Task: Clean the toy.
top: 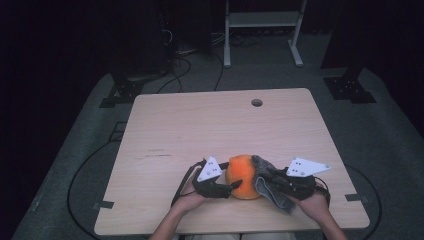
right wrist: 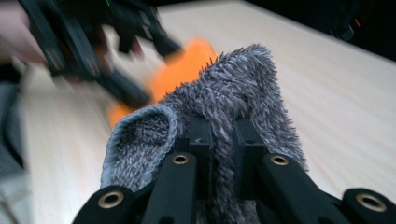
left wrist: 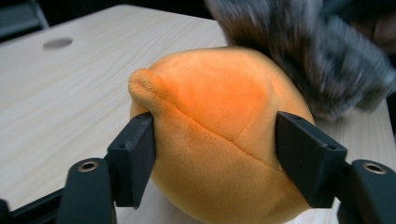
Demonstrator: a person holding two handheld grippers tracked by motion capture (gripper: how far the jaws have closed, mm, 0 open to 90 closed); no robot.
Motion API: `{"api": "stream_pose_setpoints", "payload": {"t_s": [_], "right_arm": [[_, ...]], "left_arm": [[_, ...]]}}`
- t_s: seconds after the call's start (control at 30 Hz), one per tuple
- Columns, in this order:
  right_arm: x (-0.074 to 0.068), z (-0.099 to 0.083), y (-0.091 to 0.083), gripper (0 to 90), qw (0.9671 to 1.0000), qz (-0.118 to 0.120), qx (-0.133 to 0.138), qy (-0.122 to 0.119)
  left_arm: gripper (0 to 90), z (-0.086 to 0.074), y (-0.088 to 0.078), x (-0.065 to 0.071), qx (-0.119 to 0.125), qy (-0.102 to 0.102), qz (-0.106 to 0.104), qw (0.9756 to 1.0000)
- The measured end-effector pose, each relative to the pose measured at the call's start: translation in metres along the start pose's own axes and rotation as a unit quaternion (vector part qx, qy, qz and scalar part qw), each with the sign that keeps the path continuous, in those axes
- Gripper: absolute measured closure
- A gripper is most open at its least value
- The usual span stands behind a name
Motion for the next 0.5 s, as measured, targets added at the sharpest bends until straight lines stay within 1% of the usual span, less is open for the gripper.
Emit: {"api": "stream_pose_setpoints", "payload": {"t_s": [0.03, 0.07, 0.1, 0.13, 0.17, 0.2, 0.23, 0.33, 0.4, 0.5], "right_arm": [[-0.002, 0.003, 0.002, 80.1, 1.0000, 0.002, -0.004, -0.006], [-0.004, 0.002, 0.005, 80.1, 0.9998, 0.002, -0.011, -0.014], [-0.004, 0.001, 0.007, 80.1, 0.9998, 0.003, -0.013, -0.017], [-0.004, -0.003, 0.008, 80.1, 0.9998, 0.005, -0.014, -0.013], [-0.003, -0.005, 0.009, 80.1, 0.9998, 0.007, -0.014, -0.008], [-0.002, -0.007, 0.008, 80.1, 0.9999, 0.007, -0.014, -0.005], [-0.001, -0.008, 0.008, 80.1, 0.9999, 0.006, -0.013, -0.002], [0.000, -0.010, 0.007, 80.1, 0.9998, 0.006, -0.017, -0.007], [0.001, -0.011, 0.005, 80.0, 0.9997, 0.004, -0.022, -0.012], [0.007, -0.016, 0.002, 80.0, 0.9995, 0.002, -0.030, -0.005]], "left_arm": [[32.4, 0.001, 0.000, 0.003, -0.002, 0.013, 0.000, 0.9999], [32.2, 0.002, 0.000, 0.004, -0.004, 0.016, 0.001, 0.9999], [31.2, 0.002, 0.000, 0.004, -0.003, 0.014, -0.001, 0.9999], [28.2, 0.003, -0.001, 0.003, -0.001, 0.004, -0.005, 1.0000], [24.5, 0.003, -0.001, 0.000, 0.003, -0.021, -0.007, 0.9997], [21.9, 0.003, 0.001, 0.000, 0.004, -0.036, -0.007, 0.9993], [22.5, 0.003, 0.001, 0.000, 0.003, -0.034, -0.006, 0.9994], [29.1, 0.002, 0.003, 0.003, 0.000, -0.013, 0.001, 0.9999], [30.5, 0.002, 0.002, 0.003, -0.003, -0.013, 0.003, 0.9999], [31.7, 0.000, 0.001, 0.003, -0.001, -0.012, 0.000, 0.9999]]}}
Point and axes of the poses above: each handheld gripper's, and its own axes: y roughly forward along the jaws, z roughly out of its top, x roughly to its right, the point moved 3 cm from there along y, roughly forward along the jaws, and after that the axes turned 7 degrees about -y, right-handed, at the moved point
